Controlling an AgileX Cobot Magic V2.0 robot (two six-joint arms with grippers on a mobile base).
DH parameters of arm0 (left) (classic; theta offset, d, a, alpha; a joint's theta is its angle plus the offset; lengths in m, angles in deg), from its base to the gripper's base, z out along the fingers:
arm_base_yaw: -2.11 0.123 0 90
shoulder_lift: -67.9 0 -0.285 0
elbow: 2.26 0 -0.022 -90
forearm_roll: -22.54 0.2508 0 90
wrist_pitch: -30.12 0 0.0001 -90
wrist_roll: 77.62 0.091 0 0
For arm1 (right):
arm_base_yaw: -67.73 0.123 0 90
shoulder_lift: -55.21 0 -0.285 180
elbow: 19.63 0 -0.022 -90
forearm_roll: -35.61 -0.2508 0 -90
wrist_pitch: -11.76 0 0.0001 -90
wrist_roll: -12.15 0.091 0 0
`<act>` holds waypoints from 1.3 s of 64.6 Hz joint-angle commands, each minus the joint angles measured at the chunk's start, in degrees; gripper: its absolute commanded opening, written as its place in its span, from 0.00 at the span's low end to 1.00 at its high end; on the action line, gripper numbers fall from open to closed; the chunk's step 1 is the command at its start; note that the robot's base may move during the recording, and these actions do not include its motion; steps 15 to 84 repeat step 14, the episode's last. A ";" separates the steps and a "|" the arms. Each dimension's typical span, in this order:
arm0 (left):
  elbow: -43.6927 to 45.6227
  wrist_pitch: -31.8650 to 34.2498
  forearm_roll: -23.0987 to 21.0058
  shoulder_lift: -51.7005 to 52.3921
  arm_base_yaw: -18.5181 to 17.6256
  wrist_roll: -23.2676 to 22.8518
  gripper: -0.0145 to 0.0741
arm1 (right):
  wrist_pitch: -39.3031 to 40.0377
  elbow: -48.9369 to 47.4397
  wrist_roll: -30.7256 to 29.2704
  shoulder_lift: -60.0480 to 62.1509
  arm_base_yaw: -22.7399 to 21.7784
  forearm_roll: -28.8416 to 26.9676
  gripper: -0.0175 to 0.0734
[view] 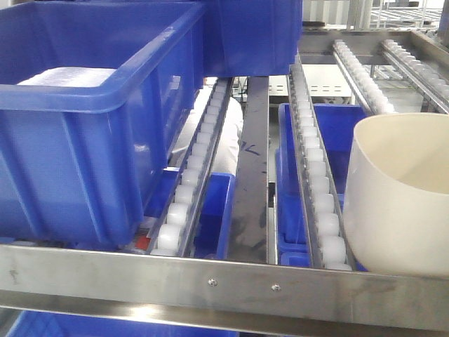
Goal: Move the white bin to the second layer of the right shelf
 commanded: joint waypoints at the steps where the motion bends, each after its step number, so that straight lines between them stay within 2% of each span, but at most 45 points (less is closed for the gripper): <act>1: -2.11 4.98 0.00 0.87 -0.20 -0.17 0.26 | 4.46 -0.97 -0.15 1.14 -0.25 0.50 0.25; 84: -2.11 4.98 0.00 0.87 -0.20 -0.17 0.26 | 4.46 -0.97 -0.15 1.14 -0.25 0.50 0.25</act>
